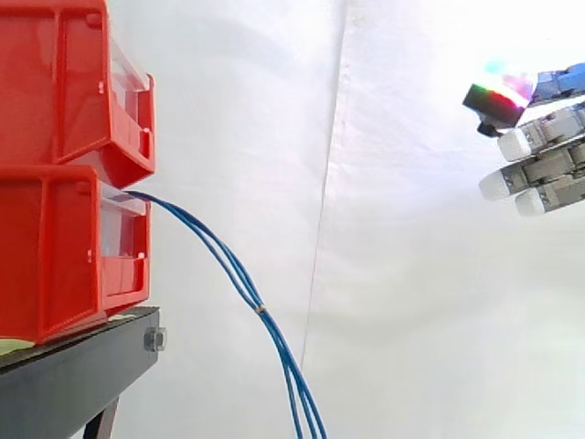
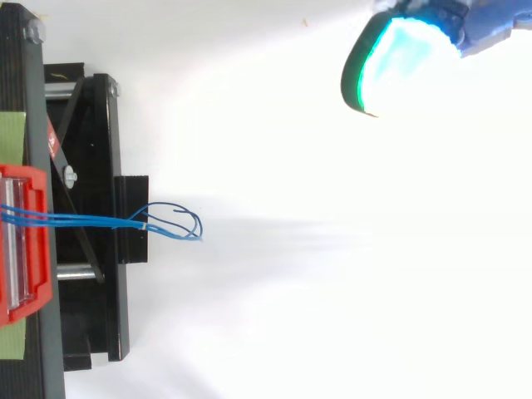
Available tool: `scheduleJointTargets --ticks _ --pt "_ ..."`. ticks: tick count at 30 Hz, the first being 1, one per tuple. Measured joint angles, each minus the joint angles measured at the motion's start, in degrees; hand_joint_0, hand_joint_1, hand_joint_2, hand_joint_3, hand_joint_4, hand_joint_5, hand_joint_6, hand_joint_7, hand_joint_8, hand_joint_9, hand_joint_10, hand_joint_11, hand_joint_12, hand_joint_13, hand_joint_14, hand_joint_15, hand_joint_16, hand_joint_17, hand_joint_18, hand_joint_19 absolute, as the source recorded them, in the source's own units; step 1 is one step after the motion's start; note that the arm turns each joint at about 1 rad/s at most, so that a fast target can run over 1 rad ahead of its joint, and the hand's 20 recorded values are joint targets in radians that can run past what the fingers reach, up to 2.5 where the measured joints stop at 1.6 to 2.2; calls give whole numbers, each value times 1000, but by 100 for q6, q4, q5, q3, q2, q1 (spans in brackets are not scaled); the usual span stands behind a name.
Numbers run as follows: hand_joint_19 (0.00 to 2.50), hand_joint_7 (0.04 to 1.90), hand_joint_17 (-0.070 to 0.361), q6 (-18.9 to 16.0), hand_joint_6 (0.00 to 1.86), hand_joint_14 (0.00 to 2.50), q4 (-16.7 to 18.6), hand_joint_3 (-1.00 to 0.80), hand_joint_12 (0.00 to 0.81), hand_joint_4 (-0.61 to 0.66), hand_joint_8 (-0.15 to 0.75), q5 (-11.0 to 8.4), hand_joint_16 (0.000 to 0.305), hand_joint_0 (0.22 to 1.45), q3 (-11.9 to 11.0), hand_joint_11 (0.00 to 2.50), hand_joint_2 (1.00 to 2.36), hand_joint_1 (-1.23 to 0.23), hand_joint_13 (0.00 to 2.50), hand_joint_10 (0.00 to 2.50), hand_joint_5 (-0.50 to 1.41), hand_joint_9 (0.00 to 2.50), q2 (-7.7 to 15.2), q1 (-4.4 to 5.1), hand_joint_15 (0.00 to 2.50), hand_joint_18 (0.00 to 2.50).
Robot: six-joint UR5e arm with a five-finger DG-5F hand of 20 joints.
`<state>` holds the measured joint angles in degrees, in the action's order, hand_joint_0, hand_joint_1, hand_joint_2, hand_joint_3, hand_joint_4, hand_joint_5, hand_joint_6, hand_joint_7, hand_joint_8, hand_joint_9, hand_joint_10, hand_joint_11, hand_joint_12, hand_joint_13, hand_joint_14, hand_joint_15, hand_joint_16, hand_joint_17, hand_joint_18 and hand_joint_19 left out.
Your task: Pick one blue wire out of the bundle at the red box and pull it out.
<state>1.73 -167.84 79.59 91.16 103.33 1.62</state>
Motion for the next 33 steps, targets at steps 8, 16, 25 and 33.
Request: scheduleJointTargets --ticks 8,16,25,33 --pt "122 795 135 132 503 2 -35 -489 352 192 245 -5 60 510 4 70 1001 -539 233 2 -169 626 2 54 78 121" --pt "127 799 135 193 502 3 -38 -489 352 193 246 -8 60 512 11 75 1001 -542 237 0 -168 632 3 192 76 128" --pt "127 802 135 252 502 3 408 -495 352 192 244 -285 60 512 454 69 1000 -542 227 0 -168 614 77 350 78 132" --pt "125 806 136 295 503 4 1132 -500 354 207 246 -849 60 505 616 70 1000 -551 223 0 -162 612 517 422 79 129"
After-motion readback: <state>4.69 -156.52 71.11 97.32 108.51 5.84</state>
